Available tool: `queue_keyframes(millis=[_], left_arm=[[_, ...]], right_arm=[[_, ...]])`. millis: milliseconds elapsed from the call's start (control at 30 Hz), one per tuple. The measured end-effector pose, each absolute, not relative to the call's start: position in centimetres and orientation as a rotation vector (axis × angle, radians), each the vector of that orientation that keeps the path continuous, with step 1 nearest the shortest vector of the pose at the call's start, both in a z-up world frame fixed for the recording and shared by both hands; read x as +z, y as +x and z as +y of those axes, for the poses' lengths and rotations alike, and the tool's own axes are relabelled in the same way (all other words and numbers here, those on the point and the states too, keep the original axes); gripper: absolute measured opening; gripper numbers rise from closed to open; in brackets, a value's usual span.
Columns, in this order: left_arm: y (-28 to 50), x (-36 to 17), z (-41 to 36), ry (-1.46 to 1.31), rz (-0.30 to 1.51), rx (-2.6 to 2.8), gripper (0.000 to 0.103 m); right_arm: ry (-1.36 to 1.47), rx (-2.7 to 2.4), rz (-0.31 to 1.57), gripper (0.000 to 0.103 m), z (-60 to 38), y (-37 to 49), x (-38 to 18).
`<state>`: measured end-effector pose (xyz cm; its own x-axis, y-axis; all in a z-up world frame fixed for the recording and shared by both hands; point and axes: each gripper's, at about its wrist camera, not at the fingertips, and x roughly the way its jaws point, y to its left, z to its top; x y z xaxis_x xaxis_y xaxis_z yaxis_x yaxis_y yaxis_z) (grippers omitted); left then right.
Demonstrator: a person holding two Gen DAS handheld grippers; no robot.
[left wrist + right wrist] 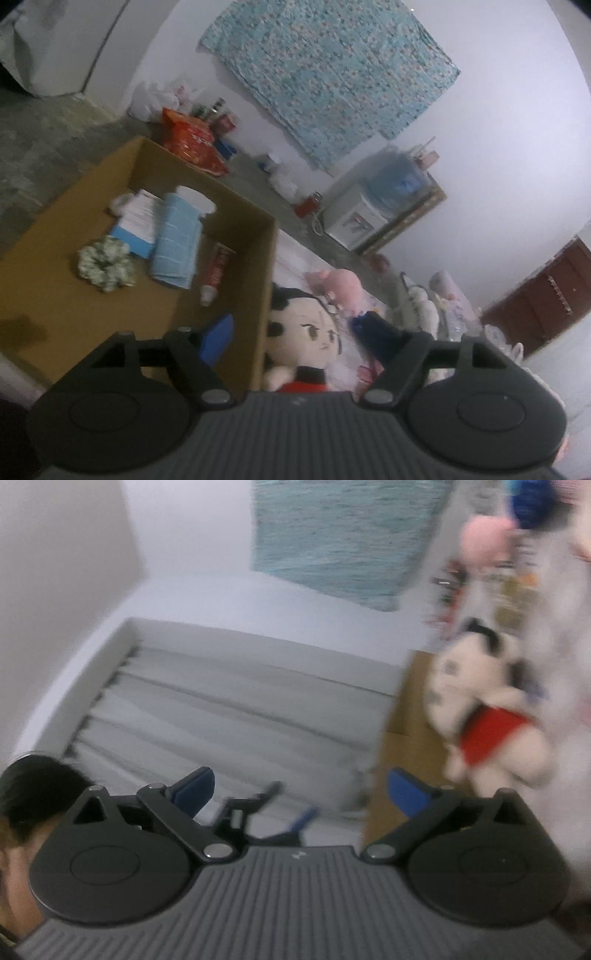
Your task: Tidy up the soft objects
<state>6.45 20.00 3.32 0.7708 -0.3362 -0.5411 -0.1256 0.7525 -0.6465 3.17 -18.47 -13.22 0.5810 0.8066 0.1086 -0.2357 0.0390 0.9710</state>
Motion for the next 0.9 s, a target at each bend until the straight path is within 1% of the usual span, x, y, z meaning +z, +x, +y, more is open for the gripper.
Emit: queue_keyframes(millis=[67, 233, 267, 400, 667, 833, 900], left_arm=[[5.5, 3.5, 20.4, -0.716, 0.687, -0.102, 0.082], [3.0, 4.2, 21.7, -0.732, 0.647, -0.068, 0.083], [2.6, 4.3, 21.8, -0.734, 0.638, -0.062, 0.083], [0.8, 5.2, 21.9, -0.721, 0.589, -0.039, 0.086], [-1.3, 7.8, 21.7, -0.663, 0.491, -0.025, 0.090], [-1.9, 9.5, 21.9, -0.615, 0.413, -0.002, 0.091], [-1.8, 9.9, 22.1, -0.600, 0.397, 0.006, 0.091]], right_arm=[[1.284, 0.814, 0.589, 0.101, -19.6, 2.0, -14.2], [1.175, 0.788, 0.689, 0.101, -18.9, 0.7, -14.4], [1.150, 0.782, 0.719, 0.101, -18.2, 1.0, -13.9], [1.105, 0.739, 0.879, 0.101, -17.5, -0.7, -15.3], [0.975, 0.468, 1.202, 0.100, -12.7, -0.7, -24.5], [0.970, 0.166, 1.476, 0.099, -9.1, -1.1, -33.4], [0.932, 0.083, 1.552, 0.099, -7.0, -1.3, -37.1]])
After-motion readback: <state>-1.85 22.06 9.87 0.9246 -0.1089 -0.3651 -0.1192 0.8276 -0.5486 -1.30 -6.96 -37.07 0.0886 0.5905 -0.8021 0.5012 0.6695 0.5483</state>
